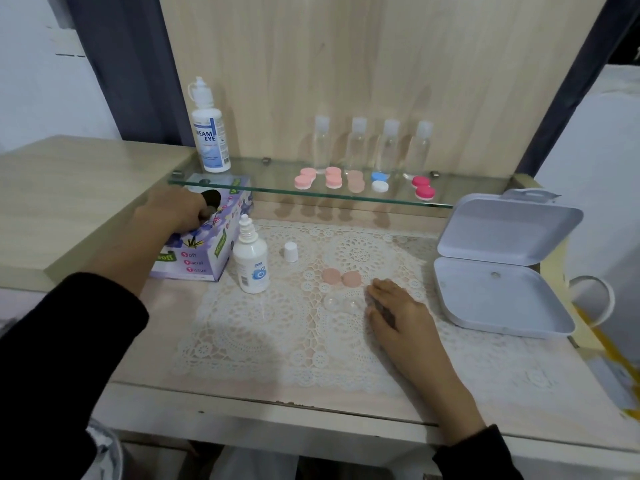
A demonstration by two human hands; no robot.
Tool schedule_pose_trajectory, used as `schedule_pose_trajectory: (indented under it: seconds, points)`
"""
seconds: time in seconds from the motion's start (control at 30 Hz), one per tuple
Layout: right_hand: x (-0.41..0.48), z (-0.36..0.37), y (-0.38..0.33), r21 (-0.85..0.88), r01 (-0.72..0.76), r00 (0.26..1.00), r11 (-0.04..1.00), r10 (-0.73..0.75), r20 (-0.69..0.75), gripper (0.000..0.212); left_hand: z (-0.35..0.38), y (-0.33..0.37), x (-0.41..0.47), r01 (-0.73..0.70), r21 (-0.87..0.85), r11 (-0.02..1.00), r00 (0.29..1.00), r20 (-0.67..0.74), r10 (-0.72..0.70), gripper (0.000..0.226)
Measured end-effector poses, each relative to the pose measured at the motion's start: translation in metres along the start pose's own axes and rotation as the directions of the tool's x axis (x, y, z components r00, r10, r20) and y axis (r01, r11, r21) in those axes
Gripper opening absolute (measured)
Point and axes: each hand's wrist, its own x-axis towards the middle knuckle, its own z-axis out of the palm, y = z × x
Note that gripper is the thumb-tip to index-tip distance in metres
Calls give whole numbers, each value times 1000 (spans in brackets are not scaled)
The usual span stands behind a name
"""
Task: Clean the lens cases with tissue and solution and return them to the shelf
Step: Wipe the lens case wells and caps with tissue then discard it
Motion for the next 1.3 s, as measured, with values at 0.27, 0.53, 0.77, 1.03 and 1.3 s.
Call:
schedule_pose_trajectory:
  seconds: [0.27, 0.53, 0.77, 1.03, 1.3]
  points:
    - [0, 0, 1, -5, 4, 1000, 1000, -4, -1, 38, 6, -6, 2, -156, 96, 983, 985, -53, 162, 30]
    - [0, 1, 1, -23, 7, 1000, 1000, -7, -4, 38, 22, -10, -1, -158, -219, 963, 931, -357, 72, 24]
    - [0, 0, 0, -30, 13, 1000, 999, -13, -3, 37, 24, -13, -1, -208, -64, 976, 890, -426, 162, 24]
    - [0, 1, 1, -29, 10, 1000, 1000, -10, 2, 38, 18, -4, -14, -138, -126, 982, 854, -517, 53, 20]
    - [-1, 1, 2, -27, 9, 1000, 1000, -9, 7, 39, 16, -1, -19, -147, -229, 962, 821, -571, -10, 20]
